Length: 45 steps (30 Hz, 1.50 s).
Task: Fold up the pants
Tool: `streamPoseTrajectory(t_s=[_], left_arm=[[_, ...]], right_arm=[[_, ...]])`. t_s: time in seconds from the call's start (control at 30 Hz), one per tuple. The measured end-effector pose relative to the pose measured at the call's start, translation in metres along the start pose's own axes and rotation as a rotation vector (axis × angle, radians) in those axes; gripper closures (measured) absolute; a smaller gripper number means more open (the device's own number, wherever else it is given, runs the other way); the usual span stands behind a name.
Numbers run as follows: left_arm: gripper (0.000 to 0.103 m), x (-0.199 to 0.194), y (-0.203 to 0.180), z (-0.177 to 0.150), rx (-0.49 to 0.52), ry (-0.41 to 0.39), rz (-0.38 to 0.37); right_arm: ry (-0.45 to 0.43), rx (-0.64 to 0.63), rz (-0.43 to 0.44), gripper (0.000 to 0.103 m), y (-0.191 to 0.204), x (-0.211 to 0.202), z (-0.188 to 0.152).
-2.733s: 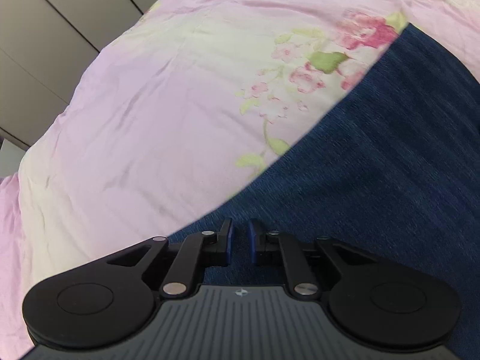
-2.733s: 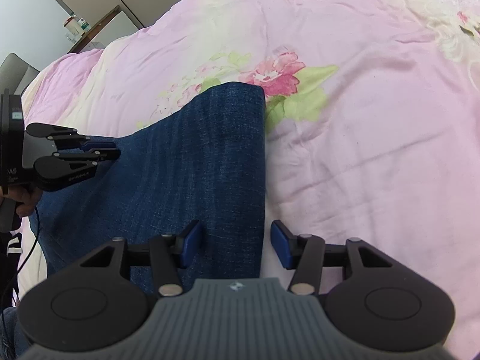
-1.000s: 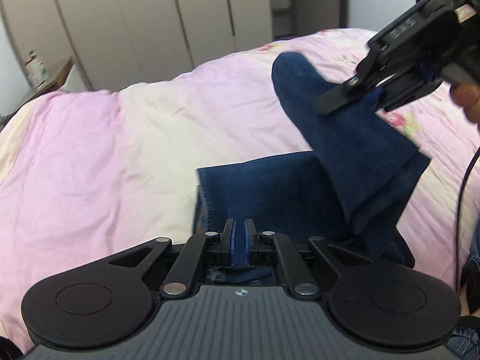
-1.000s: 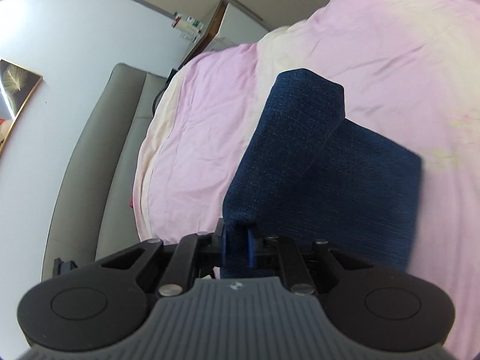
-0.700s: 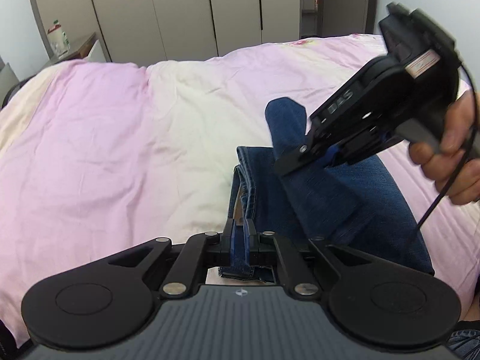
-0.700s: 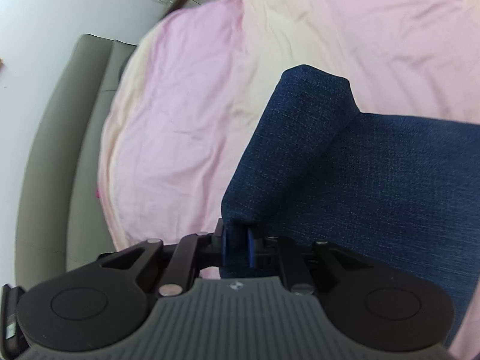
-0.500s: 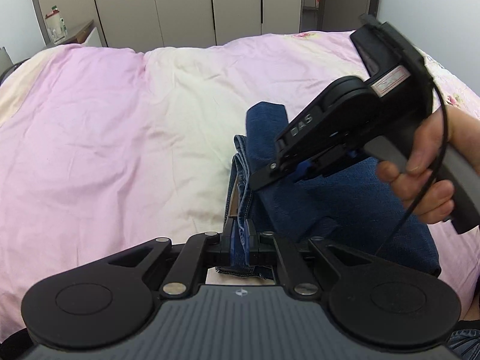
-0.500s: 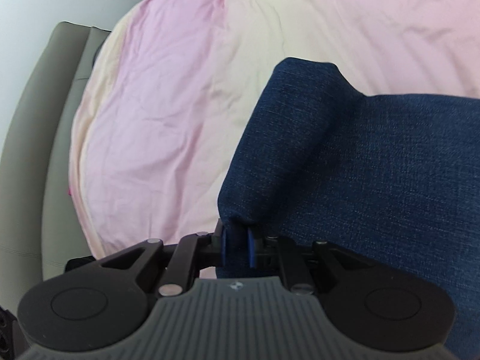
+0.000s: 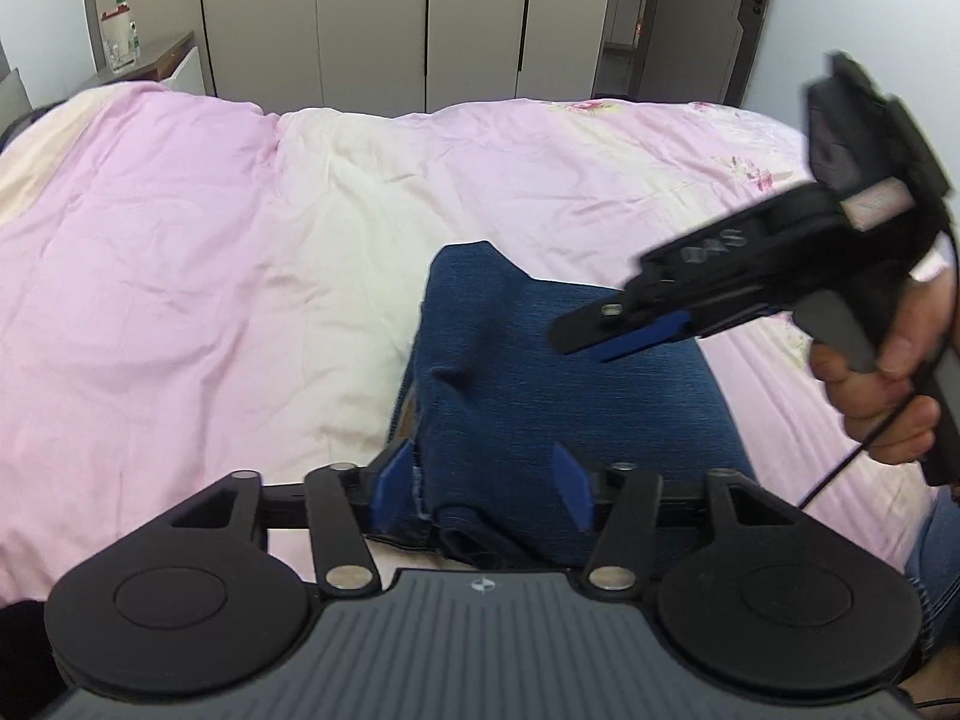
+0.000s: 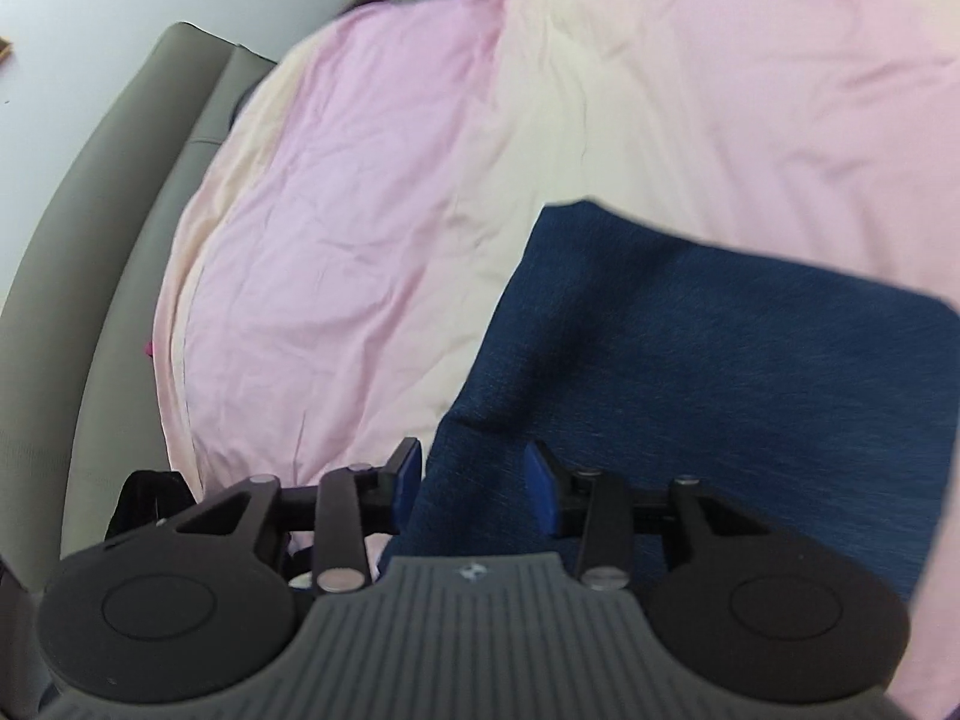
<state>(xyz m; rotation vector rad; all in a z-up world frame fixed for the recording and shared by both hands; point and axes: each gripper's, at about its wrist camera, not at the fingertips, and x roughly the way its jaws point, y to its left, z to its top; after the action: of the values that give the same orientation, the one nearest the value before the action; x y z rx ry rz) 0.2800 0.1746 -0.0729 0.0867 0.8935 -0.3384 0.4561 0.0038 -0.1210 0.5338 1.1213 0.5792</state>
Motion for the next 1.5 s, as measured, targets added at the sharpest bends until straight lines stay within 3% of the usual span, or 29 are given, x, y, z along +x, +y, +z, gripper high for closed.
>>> streamPoseTrajectory(t_s=[0.1,0.2,0.23,0.27,0.3,0.53,0.83,1.1,1.2,1.3,1.37,1.43,1.47,1.5], left_arm=[[0.030,0.015,-0.001,-0.004,-0.045,0.023,0.025],[0.037,0.032,0.002,-0.007,-0.097,0.066,0.073],[0.055,0.037,0.005,-0.007,-0.120,0.086,0.089],[0.083,0.041,0.006,-0.007,-0.136,0.102,0.101],[0.086,0.045,0.007,-0.006,-0.142,0.121,0.120],[0.091,0.069,0.003,-0.014,-0.026,0.190,0.228],[0.091,0.121,0.025,-0.035,-0.064,0.215,0.180],[0.091,0.117,0.021,-0.030,-0.029,0.234,0.196],[0.087,0.110,0.014,-0.027,-0.012,0.234,0.232],[0.076,0.099,0.009,-0.023,-0.002,0.225,0.256],[0.047,0.090,0.008,-0.019,-0.005,0.207,0.234],[0.027,0.081,0.006,-0.014,0.000,0.183,0.217],[0.023,0.077,0.005,-0.010,0.002,0.169,0.200],[0.022,0.074,0.008,-0.006,-0.013,0.151,0.175]], right_arm=[[-0.039,-0.025,-0.049,0.067,-0.018,-0.037,-0.017],[-0.058,-0.035,-0.100,0.068,-0.044,-0.066,-0.041],[-0.057,-0.042,-0.123,0.068,-0.053,-0.073,-0.051],[-0.058,-0.049,-0.137,0.069,-0.059,-0.079,-0.059],[-0.058,-0.056,-0.153,0.071,-0.069,-0.084,-0.070],[0.019,-0.064,-0.185,0.072,-0.097,-0.068,-0.122],[0.007,-0.133,-0.248,0.070,-0.103,-0.023,-0.144],[0.029,-0.148,-0.273,0.070,-0.100,-0.012,-0.140],[0.021,-0.146,-0.264,0.070,-0.101,-0.017,-0.145],[0.018,-0.121,-0.246,0.070,-0.103,-0.023,-0.143],[0.014,-0.093,-0.227,0.066,-0.106,-0.031,-0.142],[0.000,-0.065,-0.204,0.057,-0.110,-0.040,-0.141],[-0.011,-0.061,-0.206,0.048,-0.112,-0.043,-0.140],[-0.026,-0.060,-0.213,0.046,-0.114,-0.047,-0.140]])
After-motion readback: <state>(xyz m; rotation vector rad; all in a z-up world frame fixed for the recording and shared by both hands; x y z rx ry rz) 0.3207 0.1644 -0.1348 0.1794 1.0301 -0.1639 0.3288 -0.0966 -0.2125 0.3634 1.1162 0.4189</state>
